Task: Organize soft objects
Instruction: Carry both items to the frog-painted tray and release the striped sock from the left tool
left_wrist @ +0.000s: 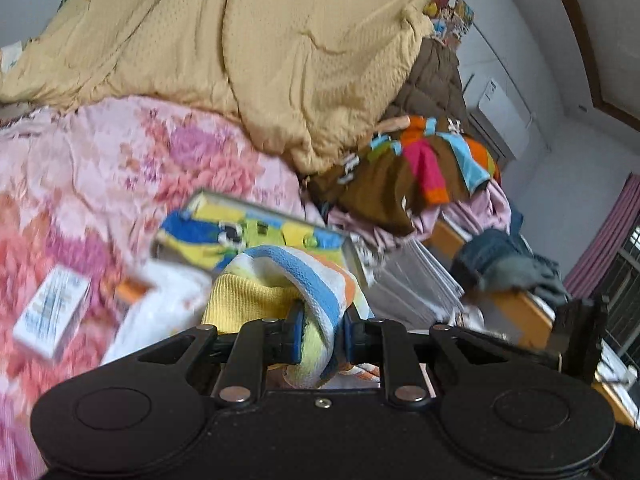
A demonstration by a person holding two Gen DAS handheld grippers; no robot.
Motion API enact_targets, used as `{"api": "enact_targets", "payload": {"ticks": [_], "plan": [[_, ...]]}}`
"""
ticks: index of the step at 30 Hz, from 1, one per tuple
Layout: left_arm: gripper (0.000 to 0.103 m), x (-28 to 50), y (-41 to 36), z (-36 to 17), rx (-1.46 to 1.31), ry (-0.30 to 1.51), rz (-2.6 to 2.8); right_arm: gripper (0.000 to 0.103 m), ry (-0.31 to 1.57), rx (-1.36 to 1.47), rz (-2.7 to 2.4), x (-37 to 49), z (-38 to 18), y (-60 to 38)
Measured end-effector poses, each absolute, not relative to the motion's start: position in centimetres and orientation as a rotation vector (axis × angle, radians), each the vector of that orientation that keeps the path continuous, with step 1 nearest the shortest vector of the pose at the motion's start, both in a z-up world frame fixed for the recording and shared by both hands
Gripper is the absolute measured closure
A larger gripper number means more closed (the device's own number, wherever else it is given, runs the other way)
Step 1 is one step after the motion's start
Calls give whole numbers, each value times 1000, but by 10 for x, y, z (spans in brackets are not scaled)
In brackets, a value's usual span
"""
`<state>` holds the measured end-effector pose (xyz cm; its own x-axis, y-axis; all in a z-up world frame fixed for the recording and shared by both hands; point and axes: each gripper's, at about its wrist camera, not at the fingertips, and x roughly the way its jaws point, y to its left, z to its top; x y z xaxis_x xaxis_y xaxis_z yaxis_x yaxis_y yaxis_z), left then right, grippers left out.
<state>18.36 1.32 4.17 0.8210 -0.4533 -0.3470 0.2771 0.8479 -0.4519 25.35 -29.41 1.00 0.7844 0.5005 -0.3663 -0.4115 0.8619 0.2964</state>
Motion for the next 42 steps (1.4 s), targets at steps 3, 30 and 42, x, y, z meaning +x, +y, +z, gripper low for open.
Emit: {"api": "enact_targets", "payload": {"ticks": [3,30,42], "plan": [[83,211,9,54,-383,420,-402,99,438,211,475,275,14,-299],[82,447,-48,-57,-446,658,-214,96,705,130,222,457,-49,-262],[70,444,-35,-66,-487,725,-202,47,726,51,207,452,-38,-259]]}}
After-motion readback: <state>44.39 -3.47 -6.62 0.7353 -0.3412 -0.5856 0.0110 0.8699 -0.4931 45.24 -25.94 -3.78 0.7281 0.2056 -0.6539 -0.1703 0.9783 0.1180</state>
